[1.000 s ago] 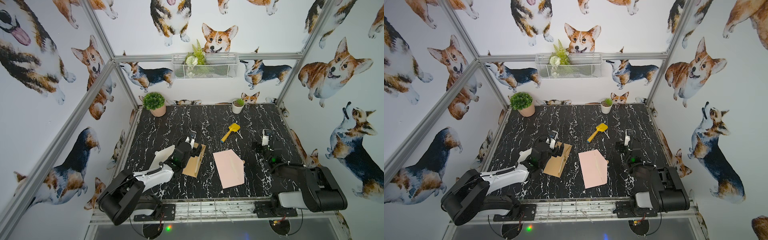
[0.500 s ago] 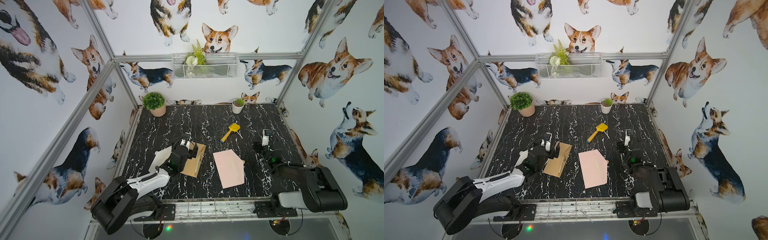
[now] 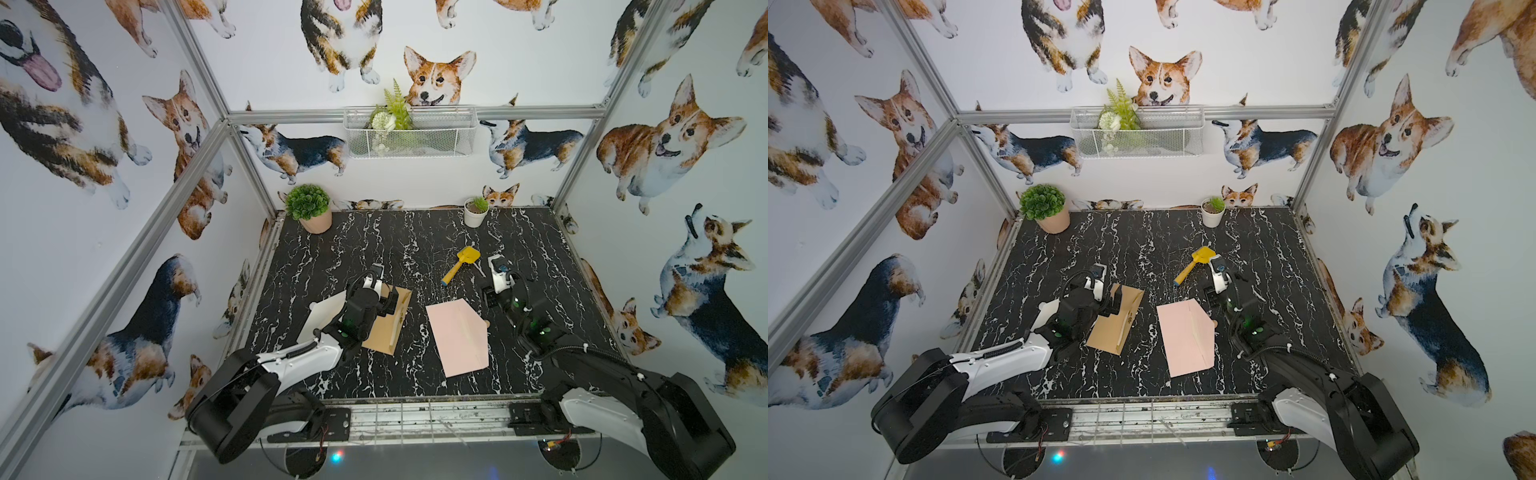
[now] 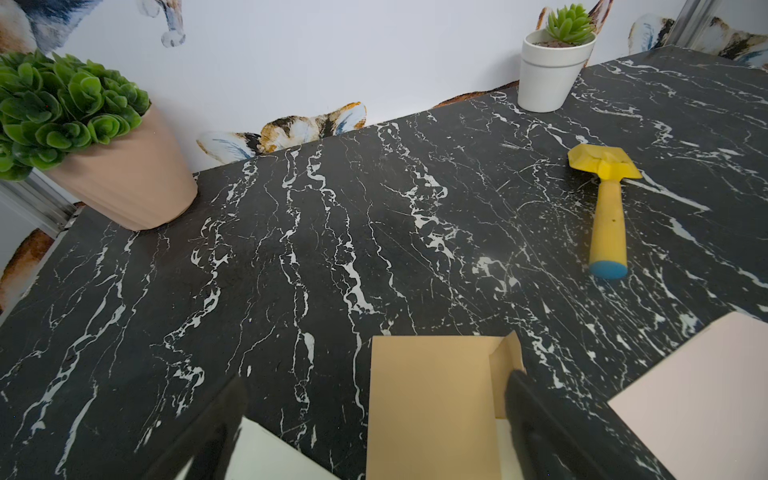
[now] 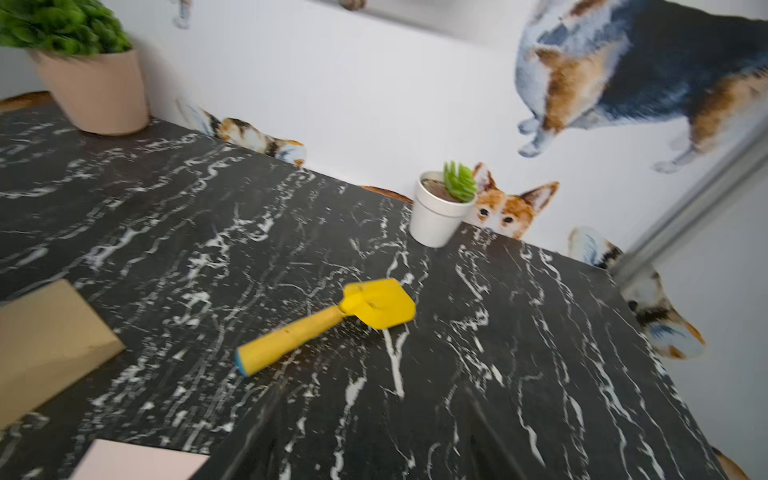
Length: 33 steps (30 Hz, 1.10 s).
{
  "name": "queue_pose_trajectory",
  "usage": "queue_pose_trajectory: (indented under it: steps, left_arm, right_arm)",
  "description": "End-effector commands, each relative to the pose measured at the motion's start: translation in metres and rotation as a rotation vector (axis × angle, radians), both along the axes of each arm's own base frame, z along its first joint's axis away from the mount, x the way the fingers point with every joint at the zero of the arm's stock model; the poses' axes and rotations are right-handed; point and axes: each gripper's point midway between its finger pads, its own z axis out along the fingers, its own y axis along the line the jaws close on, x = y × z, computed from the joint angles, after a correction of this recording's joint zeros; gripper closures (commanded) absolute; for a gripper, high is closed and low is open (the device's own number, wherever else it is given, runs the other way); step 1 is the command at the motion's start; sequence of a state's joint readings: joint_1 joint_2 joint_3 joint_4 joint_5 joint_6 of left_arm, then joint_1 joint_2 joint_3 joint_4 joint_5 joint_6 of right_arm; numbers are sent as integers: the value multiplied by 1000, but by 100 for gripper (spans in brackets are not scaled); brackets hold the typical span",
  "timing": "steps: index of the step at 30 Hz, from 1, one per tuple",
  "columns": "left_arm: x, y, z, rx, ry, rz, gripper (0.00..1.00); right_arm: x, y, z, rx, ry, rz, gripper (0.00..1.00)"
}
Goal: Take the letter paper out of the envelope
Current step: Pick up the envelope from the center of the board.
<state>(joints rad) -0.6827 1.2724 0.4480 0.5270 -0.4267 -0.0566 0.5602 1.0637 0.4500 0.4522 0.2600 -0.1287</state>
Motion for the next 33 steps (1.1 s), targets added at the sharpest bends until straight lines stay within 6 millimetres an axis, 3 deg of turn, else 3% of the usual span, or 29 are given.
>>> queue_pose_trajectory:
  steps: [1,5,8,12,16,20,24,29,33]
  left_arm:
    - [4,6,4,-2,-5,46,0]
    - [4,8,5,-3,-3,62,0]
    - [4,11,6,-6,-3,77,0]
    - [4,13,7,-3,-3,90,0]
    - [7,38,7,9,-5,227,0]
    - [11,66,-1,-66,54,321,0]
    - [11,84,-10,-168,83,360,0]
    - [11,86,-7,-176,75,360,0]
    - [11,86,-7,-178,76,358,0]
  right_arm:
    - [-22,35,-7,-12,205,109,35]
    - [-61,81,9,78,366,267,41]
    - [-85,100,5,110,481,328,44]
    - [-123,133,-17,103,670,447,33]
    - [-143,158,-27,36,656,398,28]
    - [-147,176,-48,18,622,280,21]
    - [-137,184,-73,18,628,194,14]
    - [-136,215,-101,-58,711,189,10]
    - [-135,237,-116,5,723,204,10]
